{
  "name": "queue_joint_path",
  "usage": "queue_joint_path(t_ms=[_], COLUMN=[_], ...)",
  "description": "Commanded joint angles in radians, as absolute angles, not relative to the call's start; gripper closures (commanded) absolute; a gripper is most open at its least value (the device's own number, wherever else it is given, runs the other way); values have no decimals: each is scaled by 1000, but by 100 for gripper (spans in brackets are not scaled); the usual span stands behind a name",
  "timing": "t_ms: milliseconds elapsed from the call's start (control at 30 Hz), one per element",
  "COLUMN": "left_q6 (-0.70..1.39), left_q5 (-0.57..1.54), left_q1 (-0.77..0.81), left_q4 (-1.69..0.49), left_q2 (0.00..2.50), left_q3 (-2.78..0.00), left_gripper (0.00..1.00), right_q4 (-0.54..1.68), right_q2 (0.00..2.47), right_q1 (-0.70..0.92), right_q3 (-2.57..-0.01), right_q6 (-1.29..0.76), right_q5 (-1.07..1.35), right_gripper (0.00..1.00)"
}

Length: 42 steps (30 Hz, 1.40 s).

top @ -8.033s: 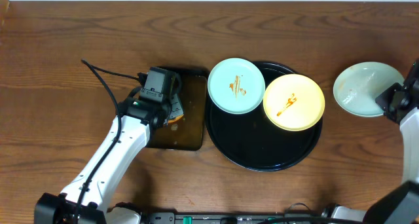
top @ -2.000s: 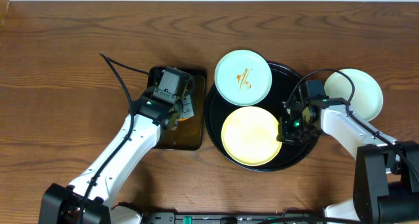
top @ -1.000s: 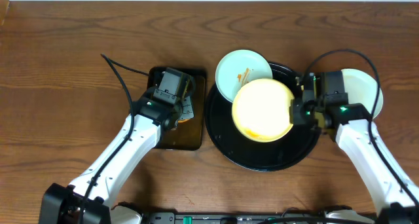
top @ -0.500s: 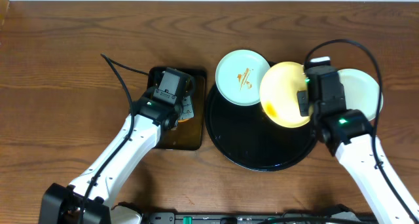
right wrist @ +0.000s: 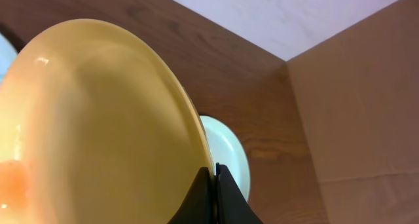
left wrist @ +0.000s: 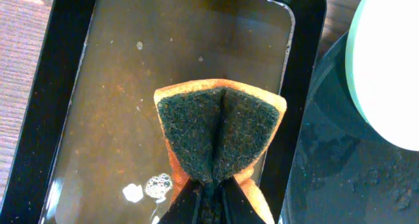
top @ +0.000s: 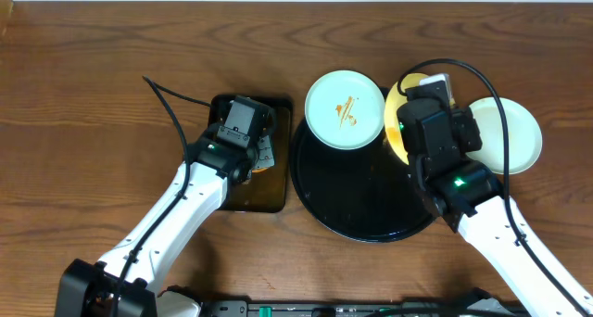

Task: Clean dirty plates on tray and stack at the side
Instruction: 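Slide the yellow plate right and lift it onto the green plate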

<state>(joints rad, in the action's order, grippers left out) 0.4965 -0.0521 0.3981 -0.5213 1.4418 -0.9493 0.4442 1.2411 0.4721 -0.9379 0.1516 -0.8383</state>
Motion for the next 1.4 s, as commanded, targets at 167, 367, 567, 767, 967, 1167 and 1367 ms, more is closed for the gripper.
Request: queue_joint_path(t_ms=[167,367,567,767,967,1167,1367], left_q6=[487,487,487,487,487,487,487], left_q5=[-65,-65,-65,-64,-64,-64,-64], left_q1=[395,395,395,395,395,395,395], left_q4=[-519,-519,-519,-520,-520,-522,-529], left_q2=[1444,1444,1444,1444,1444,1444,1444], left_q3=[-938,-938,-938,-938,-938,-938,-938], left_gripper=[92,92,92,92,92,92,92], right_q4=[400,400,403,441,434,414,400], right_q2=[1234,1234,1236,1267,1348,1415,1458], right_q1=[482,482,470,348,167,-9,-183], right_q3=[-956,-956,-955,-953,-953,-953,-953], right_q6=[224,226,150,-29,-146,-250,-329], right_q5=[-917,-917,-904,-672,-600,-579,-483], right_gripper=[99,99,99,99,99,99,99])
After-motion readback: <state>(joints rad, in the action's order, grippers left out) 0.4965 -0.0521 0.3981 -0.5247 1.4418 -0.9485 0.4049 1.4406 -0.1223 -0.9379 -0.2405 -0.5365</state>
